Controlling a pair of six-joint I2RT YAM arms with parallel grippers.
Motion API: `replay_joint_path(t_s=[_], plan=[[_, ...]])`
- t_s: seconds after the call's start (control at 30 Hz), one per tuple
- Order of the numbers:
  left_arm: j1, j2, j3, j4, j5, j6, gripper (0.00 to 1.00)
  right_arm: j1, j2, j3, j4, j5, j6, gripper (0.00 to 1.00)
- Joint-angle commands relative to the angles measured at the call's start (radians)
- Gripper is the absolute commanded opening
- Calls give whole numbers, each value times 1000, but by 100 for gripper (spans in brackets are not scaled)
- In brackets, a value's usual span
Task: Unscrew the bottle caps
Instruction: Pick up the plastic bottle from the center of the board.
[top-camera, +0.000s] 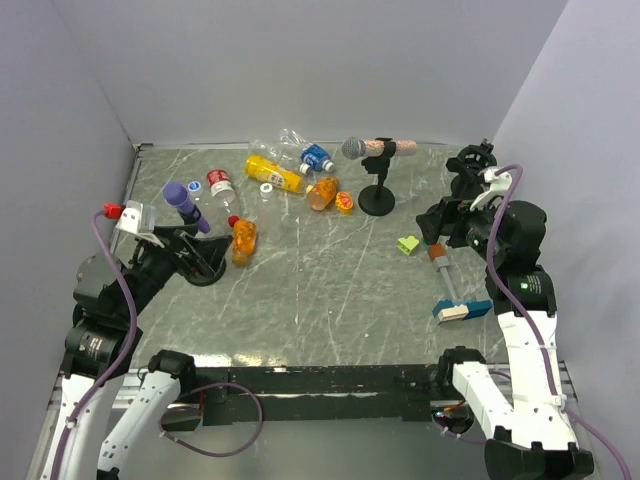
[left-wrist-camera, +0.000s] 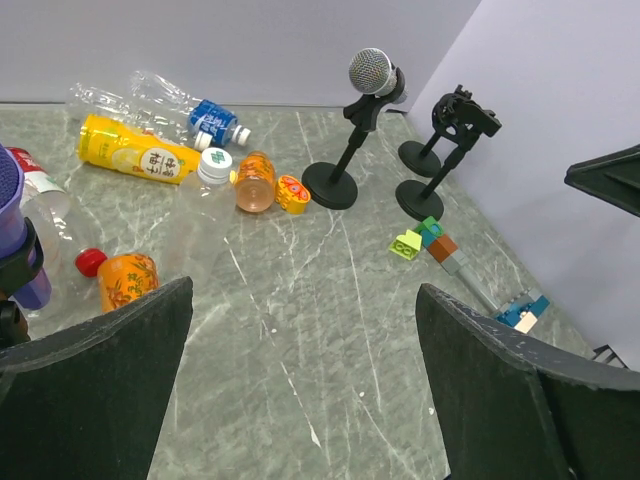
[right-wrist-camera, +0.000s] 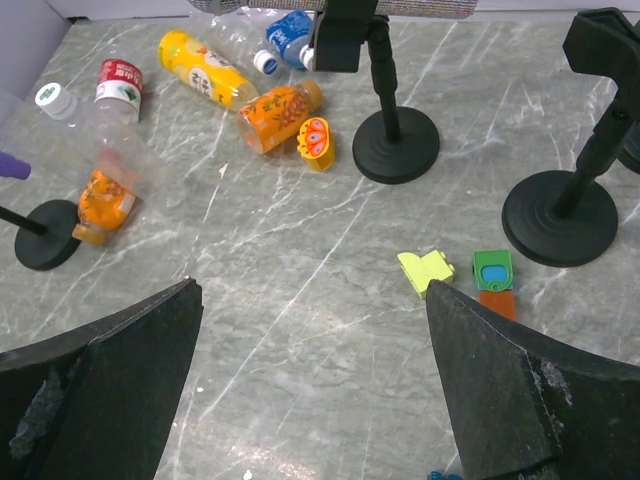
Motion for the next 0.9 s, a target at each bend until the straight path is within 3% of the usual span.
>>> replay_joint_path(t_s=[0.0, 0.53, 0.63, 0.77, 0.87], plan=[[2, -9, 13, 9, 19, -15, 97, 5, -4, -2, 40, 23, 4, 99], [2, 22, 18, -3, 75, -28, 97, 3, -1, -17, 50, -4, -20, 99], [1, 63, 22, -3, 135, -47, 97, 3, -16, -45, 66, -126, -139, 99], [-1, 97, 32, -14, 161, -47, 97, 8, -38, -83, 25, -501, -411, 99], [-24, 118, 33, -4, 163, -58, 97, 11, -30, -100, 4, -558, -450, 99]])
